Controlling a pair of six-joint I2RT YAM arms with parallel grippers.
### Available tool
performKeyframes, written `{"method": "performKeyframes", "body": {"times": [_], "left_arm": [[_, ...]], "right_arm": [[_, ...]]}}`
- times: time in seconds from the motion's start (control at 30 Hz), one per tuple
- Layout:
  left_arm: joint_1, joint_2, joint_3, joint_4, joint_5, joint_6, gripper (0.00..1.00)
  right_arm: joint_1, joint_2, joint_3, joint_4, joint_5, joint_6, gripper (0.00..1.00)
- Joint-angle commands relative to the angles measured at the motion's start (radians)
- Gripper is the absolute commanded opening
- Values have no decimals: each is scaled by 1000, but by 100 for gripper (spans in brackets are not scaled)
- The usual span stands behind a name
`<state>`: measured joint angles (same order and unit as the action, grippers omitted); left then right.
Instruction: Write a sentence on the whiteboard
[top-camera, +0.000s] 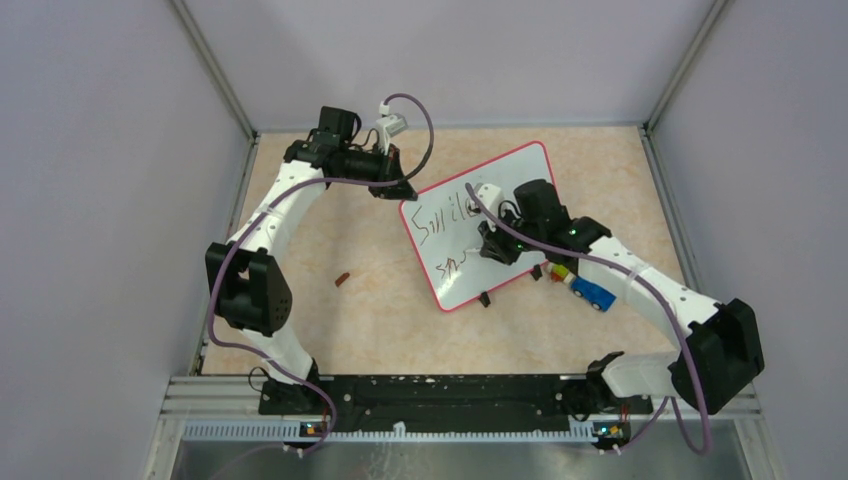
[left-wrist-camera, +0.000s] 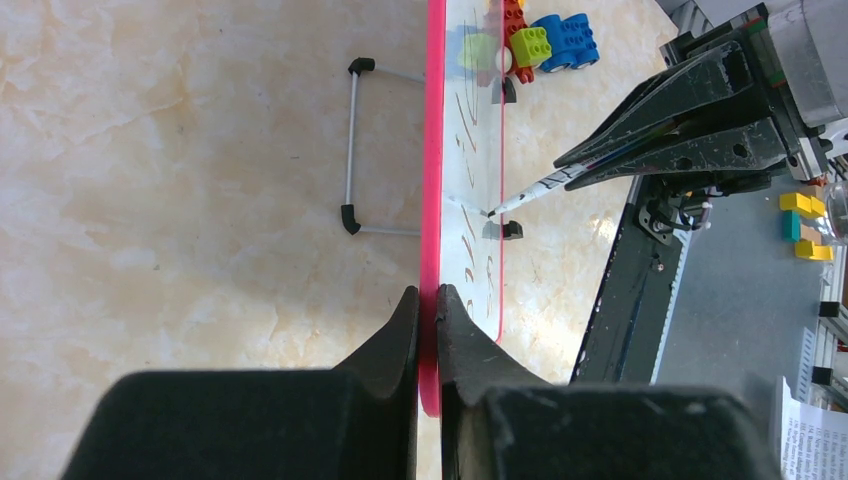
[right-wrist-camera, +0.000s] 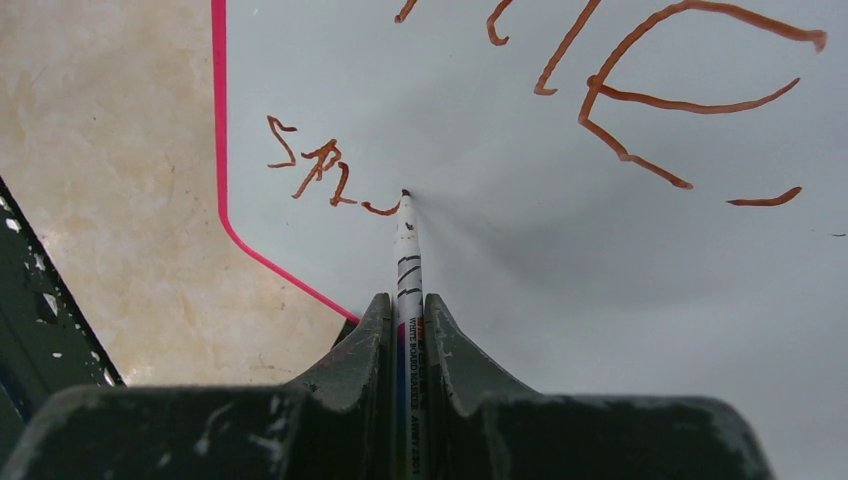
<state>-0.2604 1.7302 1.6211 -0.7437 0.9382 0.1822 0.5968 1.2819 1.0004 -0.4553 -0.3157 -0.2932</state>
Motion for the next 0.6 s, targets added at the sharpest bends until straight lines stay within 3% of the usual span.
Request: {"method": "performKeyframes", "body": {"times": [0.0, 0.57], "left_arm": [[-23, 7, -25, -53, -4, 11, 0], [-23, 9, -31, -53, -9, 15, 0]], "right_arm": [[-4, 19, 50, 50, 6, -1, 0], [38, -2, -58, 47, 13, -5, 0]]}}
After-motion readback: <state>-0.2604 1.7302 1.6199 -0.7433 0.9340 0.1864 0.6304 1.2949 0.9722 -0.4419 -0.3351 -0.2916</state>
